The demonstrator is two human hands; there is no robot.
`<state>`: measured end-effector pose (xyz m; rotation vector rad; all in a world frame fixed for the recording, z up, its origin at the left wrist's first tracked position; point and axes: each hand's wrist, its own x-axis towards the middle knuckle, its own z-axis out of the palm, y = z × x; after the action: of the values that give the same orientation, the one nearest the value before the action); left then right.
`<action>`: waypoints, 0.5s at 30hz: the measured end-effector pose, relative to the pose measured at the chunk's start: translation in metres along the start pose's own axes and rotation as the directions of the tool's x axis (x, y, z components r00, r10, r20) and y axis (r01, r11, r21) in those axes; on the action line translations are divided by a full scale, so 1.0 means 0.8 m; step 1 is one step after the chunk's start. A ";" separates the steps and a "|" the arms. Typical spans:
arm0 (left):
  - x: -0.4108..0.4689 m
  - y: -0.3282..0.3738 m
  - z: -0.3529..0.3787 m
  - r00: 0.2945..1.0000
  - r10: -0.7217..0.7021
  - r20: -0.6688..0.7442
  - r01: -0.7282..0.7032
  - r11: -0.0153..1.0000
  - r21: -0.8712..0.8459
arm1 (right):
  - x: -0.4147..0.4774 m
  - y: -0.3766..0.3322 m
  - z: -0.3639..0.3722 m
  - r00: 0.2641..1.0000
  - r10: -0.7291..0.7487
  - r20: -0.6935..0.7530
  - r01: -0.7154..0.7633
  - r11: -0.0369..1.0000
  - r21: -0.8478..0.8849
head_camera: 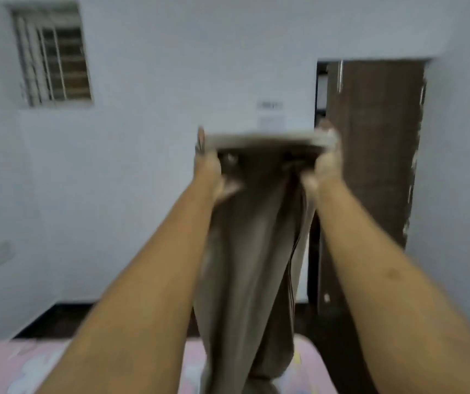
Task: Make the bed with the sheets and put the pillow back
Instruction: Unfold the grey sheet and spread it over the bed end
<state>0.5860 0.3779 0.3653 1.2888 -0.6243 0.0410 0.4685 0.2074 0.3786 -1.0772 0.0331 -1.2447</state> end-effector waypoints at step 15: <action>-0.018 -0.018 -0.074 0.949 0.259 0.183 -0.268 0.350 0.898 | -0.035 0.001 -0.067 0.978 -0.147 -0.148 -0.017 0.649 -0.760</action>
<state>0.6035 0.4314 0.3377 2.2708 -0.8604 0.7736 0.4283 0.1944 0.3349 -1.6826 0.7471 -1.4366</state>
